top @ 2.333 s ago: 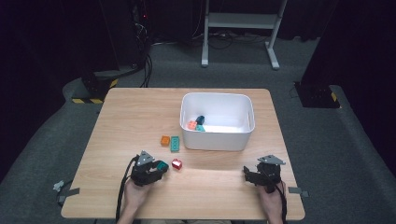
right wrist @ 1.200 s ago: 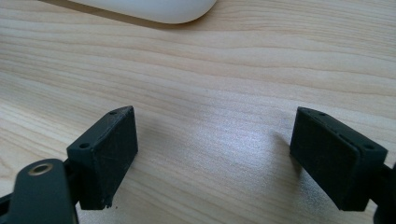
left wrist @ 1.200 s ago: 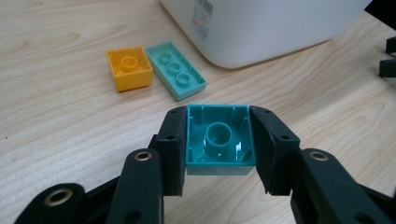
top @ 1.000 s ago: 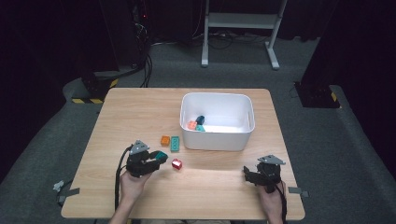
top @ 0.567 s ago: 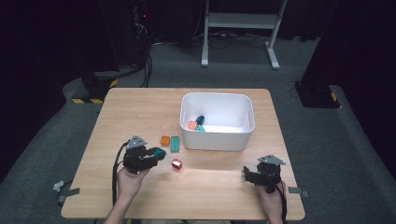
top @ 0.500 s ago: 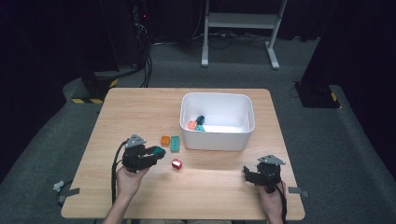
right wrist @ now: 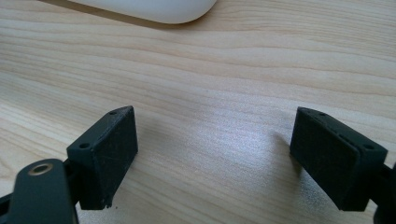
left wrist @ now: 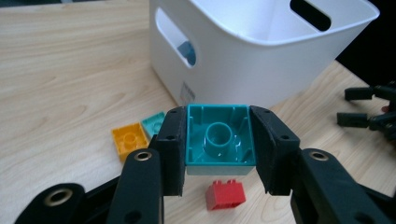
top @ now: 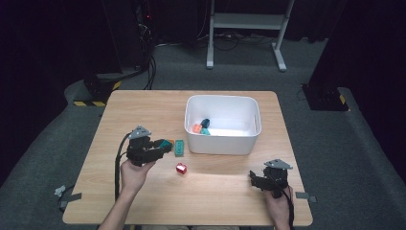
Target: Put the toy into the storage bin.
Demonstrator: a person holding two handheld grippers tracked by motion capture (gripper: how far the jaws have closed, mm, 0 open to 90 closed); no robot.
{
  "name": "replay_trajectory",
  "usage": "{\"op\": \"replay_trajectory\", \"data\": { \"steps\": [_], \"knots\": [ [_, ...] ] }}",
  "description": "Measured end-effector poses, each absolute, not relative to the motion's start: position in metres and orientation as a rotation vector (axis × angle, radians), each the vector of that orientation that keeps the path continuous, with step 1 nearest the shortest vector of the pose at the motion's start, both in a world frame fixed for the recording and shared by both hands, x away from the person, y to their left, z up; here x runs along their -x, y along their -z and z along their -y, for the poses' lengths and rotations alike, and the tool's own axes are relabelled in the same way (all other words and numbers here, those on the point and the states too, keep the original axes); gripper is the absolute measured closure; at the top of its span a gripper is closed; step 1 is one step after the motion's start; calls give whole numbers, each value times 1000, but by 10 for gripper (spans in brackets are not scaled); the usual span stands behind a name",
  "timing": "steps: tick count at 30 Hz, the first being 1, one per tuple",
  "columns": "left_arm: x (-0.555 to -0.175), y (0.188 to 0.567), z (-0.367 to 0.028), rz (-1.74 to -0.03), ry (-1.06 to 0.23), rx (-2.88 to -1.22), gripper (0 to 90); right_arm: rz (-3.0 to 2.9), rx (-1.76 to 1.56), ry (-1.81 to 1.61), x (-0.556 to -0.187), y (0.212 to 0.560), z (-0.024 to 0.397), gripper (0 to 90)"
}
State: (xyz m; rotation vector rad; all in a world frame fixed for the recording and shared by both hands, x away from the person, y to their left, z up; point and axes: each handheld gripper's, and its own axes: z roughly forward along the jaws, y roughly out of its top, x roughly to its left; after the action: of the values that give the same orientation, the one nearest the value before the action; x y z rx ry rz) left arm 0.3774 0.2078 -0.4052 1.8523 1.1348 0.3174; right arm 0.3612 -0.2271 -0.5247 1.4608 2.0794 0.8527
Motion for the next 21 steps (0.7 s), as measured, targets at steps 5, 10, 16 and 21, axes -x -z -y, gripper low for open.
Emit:
{"op": "replay_trajectory", "data": {
  "steps": [5,10,16,21],
  "knots": [
    [-388,396,-202,-1124,-305,-1847,585,-2079,-1462,-852,-361,525,227,149],
    [-397,384,-197,-1097,-300,-1843,585,-2079,-1462,-852,-361,525,227,149],
    [-409,375,-190,-1080,-282,-1828,585,-2080,-1459,-852,-361,525,227,149],
    [-419,369,-184,-1072,-275,-1833,585,-2080,-1460,-853,-361,525,227,149]
  ]
}}
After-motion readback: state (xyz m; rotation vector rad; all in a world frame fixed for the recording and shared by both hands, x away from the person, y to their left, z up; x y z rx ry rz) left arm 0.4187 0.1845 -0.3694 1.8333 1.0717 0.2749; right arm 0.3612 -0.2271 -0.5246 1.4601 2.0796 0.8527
